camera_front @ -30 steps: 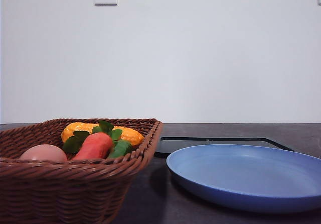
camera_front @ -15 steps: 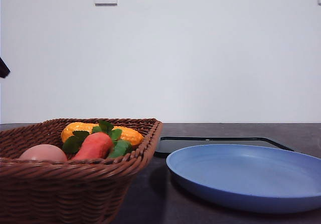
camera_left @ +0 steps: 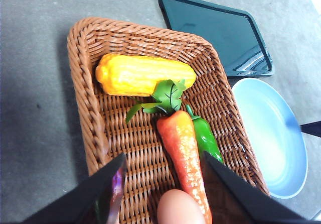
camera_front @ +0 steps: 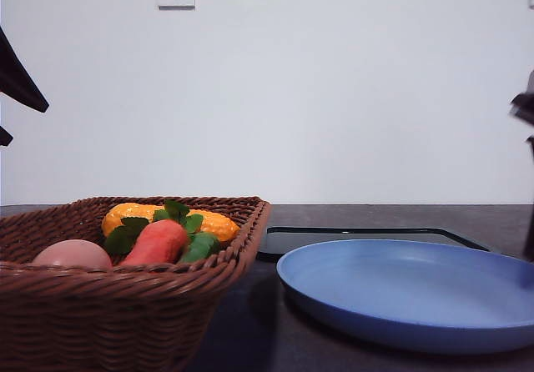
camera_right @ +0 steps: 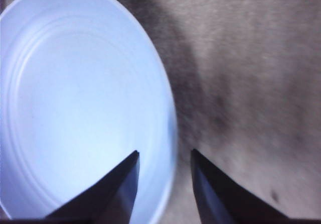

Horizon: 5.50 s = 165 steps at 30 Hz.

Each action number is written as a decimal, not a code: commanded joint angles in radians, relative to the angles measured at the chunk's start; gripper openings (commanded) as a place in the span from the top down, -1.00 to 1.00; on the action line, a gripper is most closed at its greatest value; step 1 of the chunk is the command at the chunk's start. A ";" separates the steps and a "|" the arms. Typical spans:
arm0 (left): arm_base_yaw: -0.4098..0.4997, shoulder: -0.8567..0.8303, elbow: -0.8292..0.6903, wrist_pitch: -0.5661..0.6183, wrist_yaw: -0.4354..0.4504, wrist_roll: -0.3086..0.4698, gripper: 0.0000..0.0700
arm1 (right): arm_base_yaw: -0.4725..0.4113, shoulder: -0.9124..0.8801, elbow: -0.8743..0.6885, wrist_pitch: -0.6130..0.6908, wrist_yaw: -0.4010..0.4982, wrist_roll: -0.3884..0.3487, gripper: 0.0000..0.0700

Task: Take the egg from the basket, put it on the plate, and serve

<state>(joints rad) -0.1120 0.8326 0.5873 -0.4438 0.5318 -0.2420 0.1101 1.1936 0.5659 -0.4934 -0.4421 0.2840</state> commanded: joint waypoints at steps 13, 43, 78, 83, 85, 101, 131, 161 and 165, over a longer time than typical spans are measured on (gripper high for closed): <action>-0.002 0.007 0.018 0.010 0.010 0.014 0.12 | 0.002 0.138 0.010 0.101 -0.056 -0.003 1.00; -0.480 0.147 0.204 -0.288 -0.295 -0.087 -0.21 | -0.187 -0.246 0.012 0.021 -0.055 0.042 1.00; -0.549 0.542 0.207 -0.218 -0.402 -0.080 0.59 | -0.187 -0.248 0.012 0.022 -0.051 0.023 1.00; -0.549 0.540 0.276 -0.305 -0.402 -0.058 0.61 | -0.187 -0.248 0.012 0.021 -0.054 0.023 1.00; -0.550 0.537 0.335 -0.358 -0.402 -0.037 0.61 | -0.186 -0.247 0.012 0.021 -0.056 0.023 1.00; -0.725 0.539 0.634 -0.134 -0.402 0.025 0.61 | -0.078 -0.247 0.012 0.010 -0.155 0.073 1.00; -0.872 0.815 0.634 -0.049 -0.403 0.124 0.16 | 0.026 -0.247 0.012 -0.019 -0.160 0.084 1.00; -0.693 0.308 0.653 -0.151 -0.403 0.129 -0.41 | -0.095 0.292 0.360 -0.025 -0.272 -0.006 1.00; -0.643 0.189 0.653 -0.159 -0.407 0.129 -0.41 | -0.108 0.421 0.474 -0.009 -0.227 -0.009 1.00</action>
<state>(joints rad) -0.7535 1.0299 1.2186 -0.6046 0.1286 -0.1219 0.0048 1.5785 1.0034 -0.5133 -0.6702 0.2871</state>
